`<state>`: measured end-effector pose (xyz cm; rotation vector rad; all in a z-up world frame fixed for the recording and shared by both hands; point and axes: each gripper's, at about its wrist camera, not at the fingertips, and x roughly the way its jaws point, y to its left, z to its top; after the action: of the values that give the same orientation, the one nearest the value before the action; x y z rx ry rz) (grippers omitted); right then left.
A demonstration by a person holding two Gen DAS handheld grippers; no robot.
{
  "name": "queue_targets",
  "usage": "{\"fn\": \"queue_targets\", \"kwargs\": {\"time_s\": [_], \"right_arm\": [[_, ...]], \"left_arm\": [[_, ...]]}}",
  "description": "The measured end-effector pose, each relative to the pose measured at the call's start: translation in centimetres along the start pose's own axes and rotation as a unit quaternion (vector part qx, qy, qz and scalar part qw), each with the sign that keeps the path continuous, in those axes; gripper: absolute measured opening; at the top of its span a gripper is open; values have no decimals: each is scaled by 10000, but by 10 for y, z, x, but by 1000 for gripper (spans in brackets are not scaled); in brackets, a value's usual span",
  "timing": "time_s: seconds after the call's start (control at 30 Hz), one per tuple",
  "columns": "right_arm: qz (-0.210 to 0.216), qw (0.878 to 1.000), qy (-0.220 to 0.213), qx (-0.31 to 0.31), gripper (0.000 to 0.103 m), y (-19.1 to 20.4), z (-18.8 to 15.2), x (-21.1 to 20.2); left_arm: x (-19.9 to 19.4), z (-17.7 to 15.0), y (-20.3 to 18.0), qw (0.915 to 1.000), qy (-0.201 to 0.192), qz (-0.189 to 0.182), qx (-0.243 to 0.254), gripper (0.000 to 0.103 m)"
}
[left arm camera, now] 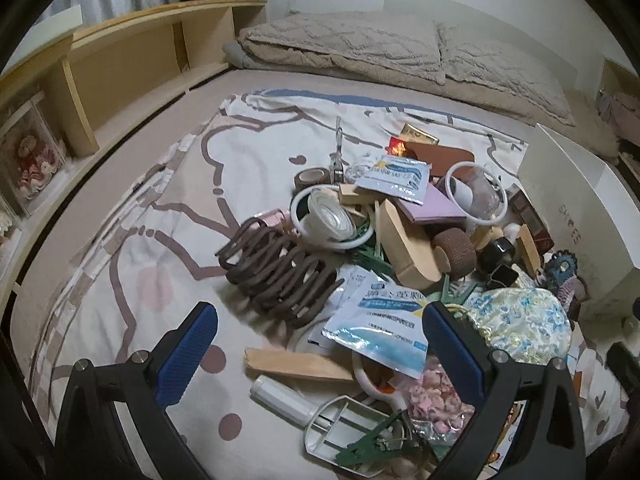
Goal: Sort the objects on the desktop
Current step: 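Move both tools down toward the pile of items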
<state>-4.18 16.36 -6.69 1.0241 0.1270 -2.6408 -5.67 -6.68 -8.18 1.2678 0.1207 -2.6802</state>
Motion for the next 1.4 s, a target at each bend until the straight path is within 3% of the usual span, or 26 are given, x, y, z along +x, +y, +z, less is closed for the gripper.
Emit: {"fn": "queue_targets", "kwargs": {"time_s": [0.4,0.87,1.0,1.23,1.4], "right_arm": [[738,9928,680,-650,103,32,4,46],[805,9878,1109,-736,103,30,4,84],[786,9874,1138,-771,103,28,5,90],[980,9843,1294,-696,103,23,4,97],[1113,9835,1341,-491,103,18,3,101]], "left_arm": [[2,-16,3,9996,243,-118,-82,103],[-5,-36,-10,9975,532,-471,47,103],[-9,-34,-16,9976,472,-431,253,103],[-33,-12,-11,9985,39,-160,514,103],[-39,-16,-5,9982,-43,-60,602,103]]}}
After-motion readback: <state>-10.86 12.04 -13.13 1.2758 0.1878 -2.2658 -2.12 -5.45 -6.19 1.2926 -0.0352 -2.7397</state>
